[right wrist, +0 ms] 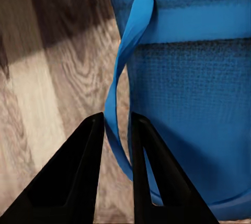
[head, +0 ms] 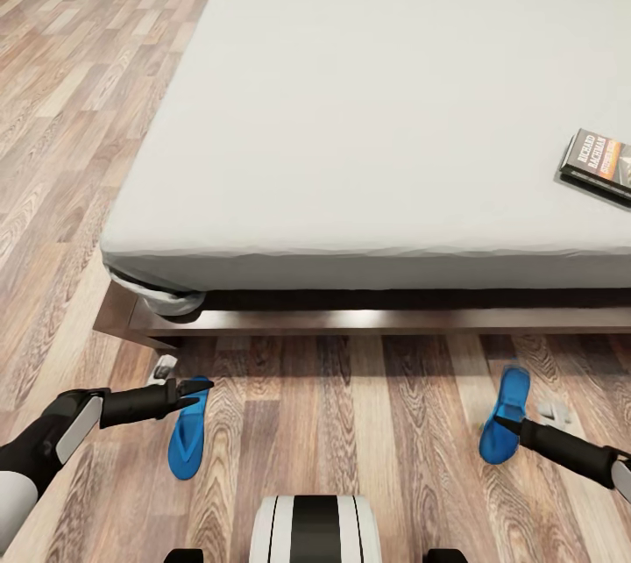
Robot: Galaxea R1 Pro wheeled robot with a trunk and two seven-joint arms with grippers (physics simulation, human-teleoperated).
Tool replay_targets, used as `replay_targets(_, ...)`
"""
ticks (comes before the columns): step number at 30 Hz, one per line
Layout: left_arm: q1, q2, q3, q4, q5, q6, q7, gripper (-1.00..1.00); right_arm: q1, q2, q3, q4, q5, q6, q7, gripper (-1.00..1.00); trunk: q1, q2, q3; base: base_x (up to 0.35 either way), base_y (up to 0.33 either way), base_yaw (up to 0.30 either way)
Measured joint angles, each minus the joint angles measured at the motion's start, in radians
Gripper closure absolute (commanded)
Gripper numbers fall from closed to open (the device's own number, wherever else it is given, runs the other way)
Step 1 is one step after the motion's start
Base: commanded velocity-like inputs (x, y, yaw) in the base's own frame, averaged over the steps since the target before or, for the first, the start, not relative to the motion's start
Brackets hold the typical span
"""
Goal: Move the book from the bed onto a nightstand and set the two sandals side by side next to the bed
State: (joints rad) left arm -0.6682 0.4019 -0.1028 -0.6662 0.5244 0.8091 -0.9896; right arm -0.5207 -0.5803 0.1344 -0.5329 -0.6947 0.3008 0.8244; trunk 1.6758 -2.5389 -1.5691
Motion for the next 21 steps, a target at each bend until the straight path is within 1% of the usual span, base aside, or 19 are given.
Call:
replay_targets(2, 0.000, -0.002, 0.000, -0.001, 0.000, 0.000, 0.000, -1.00, 0.000, 0.000, 0.000, -0.002, 0.024, 0.028, -0.050, 1.00, 0.000, 0.000, 0.000, 0.000, 0.000, 0.000)
replay_targets(3, 0.000, -0.002, -0.001, -0.001, 0.000, -0.001, 0.000, -1.00, 0.000, 0.000, 0.000, -0.005, 0.035, 0.058, -0.089, 1.00, 0.000, 0.000, 0.000, 0.000, 0.000, 0.000)
replay_targets(6, 0.000, -0.002, -0.001, 0.000, 0.000, -0.003, 0.000, -1.00, 0.000, 0.000, 0.000, -0.013, 0.045, 0.114, -0.155, 1.00, 0.000, 0.000, 0.000, 0.000, 0.000, 0.000)
replay_targets(7, 0.000, -0.003, -0.001, 0.000, 0.000, -0.006, 0.000, -1.00, 0.000, 0.000, 0.000, -0.014, 0.046, 0.123, -0.178, 1.00, 0.000, 0.000, 0.000, 0.000, 0.000, 0.000)
replay_targets(8, 0.000, -0.003, -0.001, 0.000, 0.000, -0.012, 0.000, -1.00, 0.000, 0.000, 0.000, -0.016, 0.050, 0.131, -0.227, 1.00, 0.000, 0.000, 0.000, 0.000, 0.000, 0.000)
replay_targets(9, 0.000, -0.003, -0.001, 0.000, 0.000, -0.013, 0.000, -1.00, 0.000, 0.000, 0.001, -0.016, 0.052, 0.135, -0.255, 1.00, 0.000, 0.000, 0.000, 0.000, 0.000, 0.000)
replay_targets(11, 0.000, -0.003, -0.001, 0.000, 0.000, -0.015, 0.000, -1.00, 0.000, 0.001, 0.001, -0.017, 0.076, 0.138, -0.309, 1.00, 0.000, 0.000, 0.000, 0.000, 0.000, 0.000)
replay_targets(12, 0.000, -0.003, -0.001, 0.000, 0.000, -0.015, 0.000, -1.00, 0.000, 0.001, 0.002, -0.017, 0.101, 0.138, -0.337, 1.00, 0.000, 0.000, 0.000, 0.000, 0.000, 0.000)
replay_targets(13, 0.000, -0.003, -0.001, 0.000, 0.000, -0.015, 0.000, -1.00, 0.000, 0.001, 0.001, -0.017, 0.123, 0.139, -0.351, 1.00, 0.000, 0.000, 0.000, 0.000, 0.000, 0.000)
replay_targets(15, 0.000, -0.003, -0.001, 0.000, 0.000, -0.016, 0.000, -1.00, 0.000, 0.002, 0.001, -0.017, 0.139, 0.140, -0.361, 1.00, 0.000, 0.000, 0.000, 0.000, 0.000, 0.000)
replay_targets(21, 0.000, -0.003, -0.001, 0.000, 0.000, -0.016, 0.000, -1.00, 0.000, 0.002, 0.001, -0.017, 0.150, 0.140, -0.369, 1.00, 0.000, 0.000, 0.000, 0.000, 0.000, 0.000)
